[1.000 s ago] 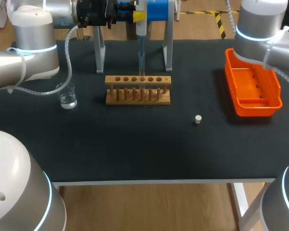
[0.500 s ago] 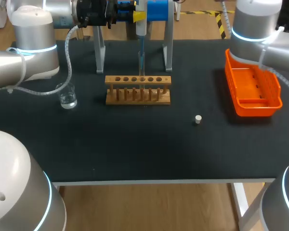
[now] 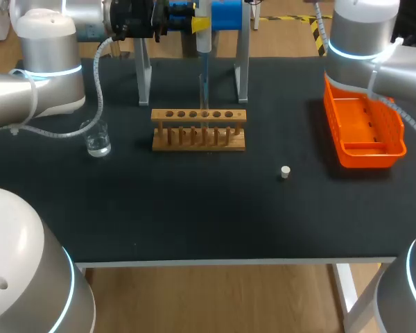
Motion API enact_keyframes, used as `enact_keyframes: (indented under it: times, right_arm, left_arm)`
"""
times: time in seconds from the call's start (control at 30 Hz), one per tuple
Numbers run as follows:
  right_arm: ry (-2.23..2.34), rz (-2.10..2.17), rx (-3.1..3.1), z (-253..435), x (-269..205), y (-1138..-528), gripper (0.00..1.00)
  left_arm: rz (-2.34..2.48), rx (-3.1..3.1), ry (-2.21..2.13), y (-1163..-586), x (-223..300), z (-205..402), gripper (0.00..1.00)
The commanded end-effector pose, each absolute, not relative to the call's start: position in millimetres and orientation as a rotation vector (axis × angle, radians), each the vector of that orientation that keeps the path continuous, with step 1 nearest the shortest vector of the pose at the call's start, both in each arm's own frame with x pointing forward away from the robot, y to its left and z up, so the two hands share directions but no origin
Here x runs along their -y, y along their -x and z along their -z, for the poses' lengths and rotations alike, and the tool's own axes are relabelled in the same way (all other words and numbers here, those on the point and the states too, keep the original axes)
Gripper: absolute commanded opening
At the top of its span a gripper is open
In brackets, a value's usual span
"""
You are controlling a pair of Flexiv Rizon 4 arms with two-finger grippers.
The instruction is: Invert the test tube, pick up the pipette, mount the tip to pipette, aspirate from beaker and dispense into the tube, eject the tip, return the pipette, and cap with the stopper.
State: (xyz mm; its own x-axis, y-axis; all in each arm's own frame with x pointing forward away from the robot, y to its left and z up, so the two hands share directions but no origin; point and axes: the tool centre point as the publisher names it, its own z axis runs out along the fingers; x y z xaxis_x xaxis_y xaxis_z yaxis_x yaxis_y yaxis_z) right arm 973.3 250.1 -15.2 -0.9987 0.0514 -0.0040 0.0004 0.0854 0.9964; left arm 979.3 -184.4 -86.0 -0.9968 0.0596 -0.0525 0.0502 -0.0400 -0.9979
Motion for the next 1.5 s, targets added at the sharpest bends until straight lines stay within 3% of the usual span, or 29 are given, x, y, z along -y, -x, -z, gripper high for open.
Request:
enact_keyframes:
  times: [0.03, 0.97, 1.5]
  right_arm:
    - [-0.059, -2.097, -2.289, 20.0, -250.1, -974.0, 0.00]
    - [-0.117, -2.096, -2.335, 47.8, -246.2, -981.5, 0.00]
    - [-0.007, -2.093, -2.254, -2.0, -249.3, -979.7, 0.00]
  left_arm:
    - [-2.256, 2.168, 0.131, -981.1, 184.0, 83.9, 0.00]
    - [-2.256, 2.168, 0.131, -981.1, 184.0, 83.9, 0.00]
    - [-2.256, 2.168, 0.131, -981.1, 184.0, 83.9, 0.00]
